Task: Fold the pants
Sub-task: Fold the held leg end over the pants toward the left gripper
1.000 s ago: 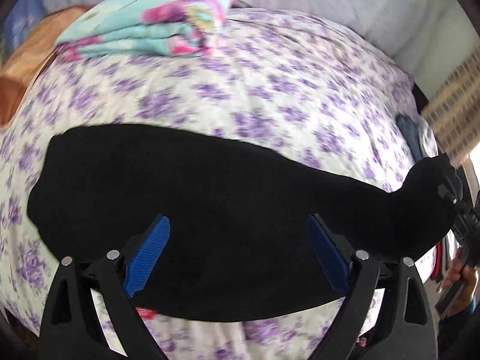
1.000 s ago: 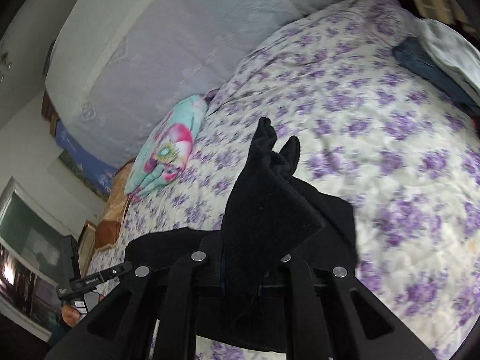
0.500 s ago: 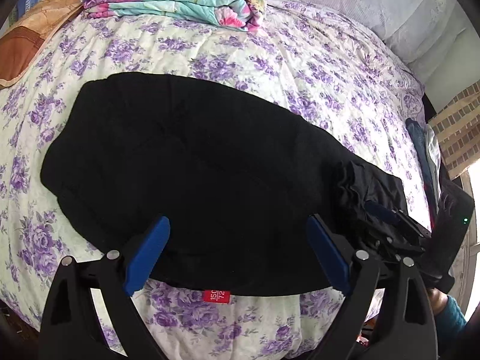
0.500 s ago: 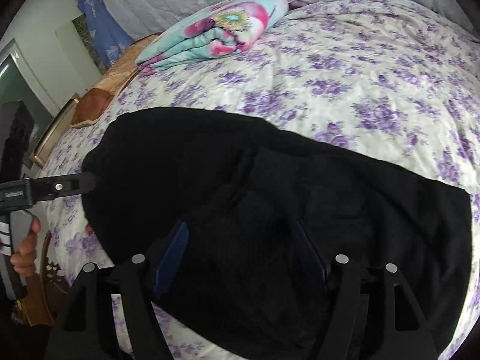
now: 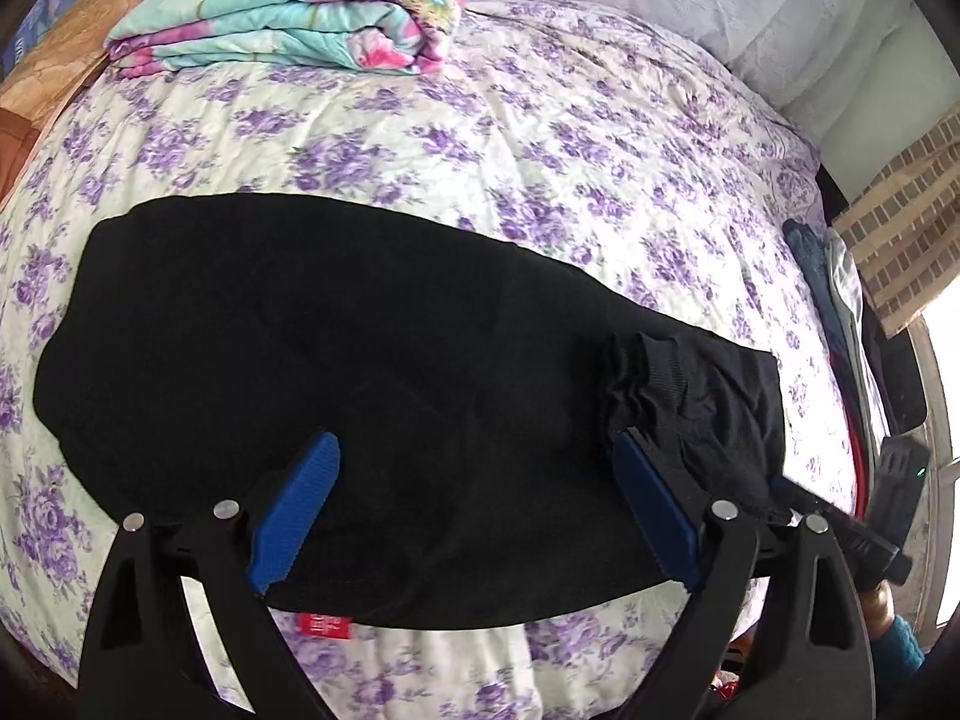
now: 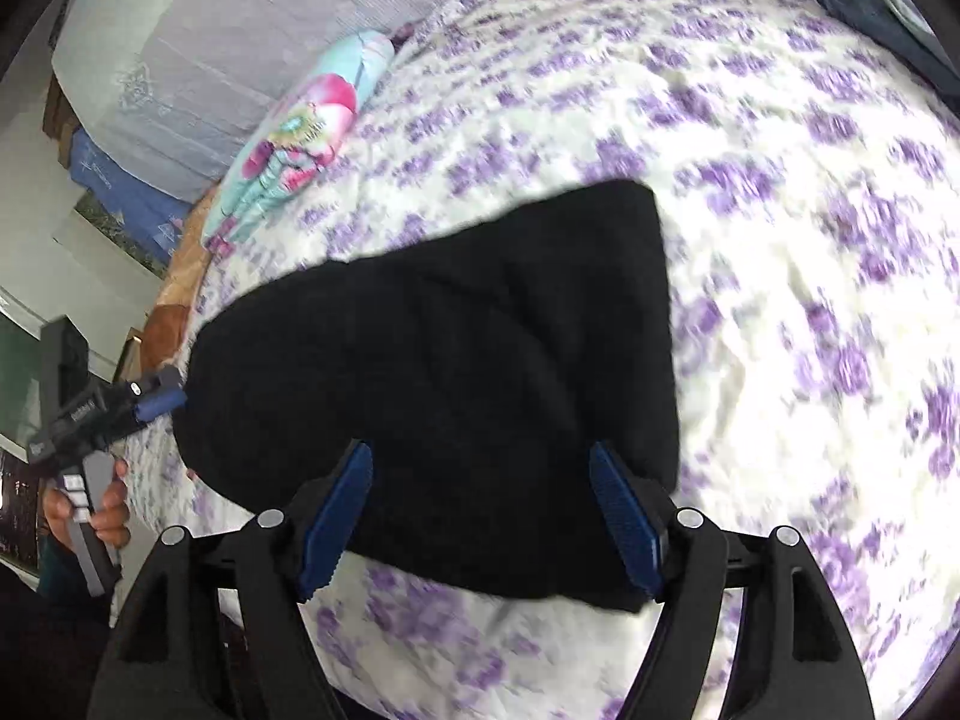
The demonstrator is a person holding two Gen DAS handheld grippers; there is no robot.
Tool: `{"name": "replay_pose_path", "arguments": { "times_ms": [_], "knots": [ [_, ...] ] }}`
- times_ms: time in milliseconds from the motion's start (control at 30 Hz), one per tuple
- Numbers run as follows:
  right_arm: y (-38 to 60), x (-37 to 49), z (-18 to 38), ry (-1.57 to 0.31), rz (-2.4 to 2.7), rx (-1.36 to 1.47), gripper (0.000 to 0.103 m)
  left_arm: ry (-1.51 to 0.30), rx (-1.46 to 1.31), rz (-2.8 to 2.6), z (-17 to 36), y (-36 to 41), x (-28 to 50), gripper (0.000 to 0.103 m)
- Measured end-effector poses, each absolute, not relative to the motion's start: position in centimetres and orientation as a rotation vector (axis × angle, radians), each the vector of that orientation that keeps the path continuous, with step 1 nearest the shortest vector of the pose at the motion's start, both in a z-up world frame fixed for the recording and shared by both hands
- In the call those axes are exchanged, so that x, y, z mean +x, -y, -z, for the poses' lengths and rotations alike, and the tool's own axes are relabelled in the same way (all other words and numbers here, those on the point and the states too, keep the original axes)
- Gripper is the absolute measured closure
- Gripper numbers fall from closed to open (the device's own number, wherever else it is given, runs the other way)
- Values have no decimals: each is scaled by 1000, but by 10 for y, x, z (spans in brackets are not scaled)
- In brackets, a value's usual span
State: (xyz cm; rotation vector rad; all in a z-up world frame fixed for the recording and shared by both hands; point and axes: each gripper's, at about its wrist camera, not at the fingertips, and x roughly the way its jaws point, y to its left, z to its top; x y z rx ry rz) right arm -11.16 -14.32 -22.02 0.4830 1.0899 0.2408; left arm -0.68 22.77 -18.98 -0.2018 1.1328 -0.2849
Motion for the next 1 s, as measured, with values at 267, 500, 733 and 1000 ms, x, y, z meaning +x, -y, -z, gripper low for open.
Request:
{"name": "replay_pose_path", "arguments": {
  "times_ms": [267,500,733,1000],
  "knots": [
    [159,-61,188,-923,-351,532,24,-1104,-276,140,188,-264,-29,13],
    [142,-23,198,-1022,-350,418,23,-1042,-460,-21,194,-346,-82,13],
    [67,-23,166,-996,-589,353,23,-905,-1075,38,249,-423,-88,13],
    [19,-24,153,-1021,-672,303,21,-853,-1235,67,282,-437,-71,13]
  ]
}}
